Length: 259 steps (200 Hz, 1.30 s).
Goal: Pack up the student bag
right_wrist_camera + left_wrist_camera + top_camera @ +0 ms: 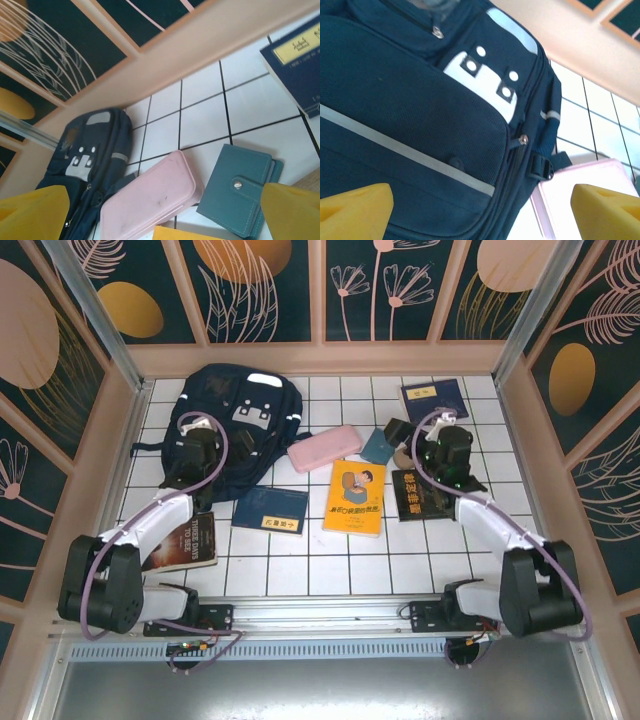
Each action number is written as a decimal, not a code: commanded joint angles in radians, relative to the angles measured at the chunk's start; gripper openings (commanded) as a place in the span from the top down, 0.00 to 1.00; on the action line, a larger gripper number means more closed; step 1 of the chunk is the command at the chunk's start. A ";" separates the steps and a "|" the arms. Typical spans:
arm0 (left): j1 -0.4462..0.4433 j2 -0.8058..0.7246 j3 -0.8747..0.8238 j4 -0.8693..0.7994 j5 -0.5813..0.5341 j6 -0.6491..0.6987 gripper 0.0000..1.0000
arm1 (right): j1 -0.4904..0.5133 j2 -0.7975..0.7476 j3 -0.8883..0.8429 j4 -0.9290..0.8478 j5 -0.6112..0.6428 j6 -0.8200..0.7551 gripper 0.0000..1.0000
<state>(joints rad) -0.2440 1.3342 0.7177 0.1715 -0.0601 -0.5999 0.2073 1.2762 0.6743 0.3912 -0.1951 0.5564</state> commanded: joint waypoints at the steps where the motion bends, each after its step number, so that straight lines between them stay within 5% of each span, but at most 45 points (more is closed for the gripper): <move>1: -0.017 0.023 -0.001 0.009 0.033 0.044 0.08 | -0.042 0.021 0.007 0.005 -0.177 0.118 0.01; 20: -0.020 0.056 0.036 -0.087 -0.001 0.083 0.15 | -0.035 0.026 -0.019 0.094 -0.249 0.114 0.01; 47: -0.039 0.080 0.063 -0.252 -0.089 0.109 0.26 | 0.109 0.064 0.103 -0.128 0.005 -0.103 0.01; 103: -0.156 0.121 0.081 -0.490 -0.326 0.099 0.30 | 0.142 0.145 0.107 -0.086 -0.035 -0.093 0.01; 143: -0.225 0.190 0.119 -0.419 -0.254 0.198 0.34 | 0.159 0.146 0.085 -0.066 -0.059 -0.089 0.01; 222: -0.291 0.428 0.288 -0.469 -0.422 0.385 0.36 | 0.163 0.110 0.066 -0.064 -0.073 -0.083 0.01; 245: -0.293 0.488 0.298 -0.463 -0.433 0.387 0.48 | 0.162 0.098 0.065 -0.069 -0.072 -0.079 0.01; 259: -0.300 0.508 0.307 -0.453 -0.439 0.385 0.68 | 0.162 0.083 0.064 -0.073 -0.066 -0.080 0.01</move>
<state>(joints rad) -0.5373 1.7931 1.0012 -0.2577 -0.4671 -0.2367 0.3630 1.4052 0.7506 0.3092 -0.2562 0.4801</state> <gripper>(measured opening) 0.471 0.989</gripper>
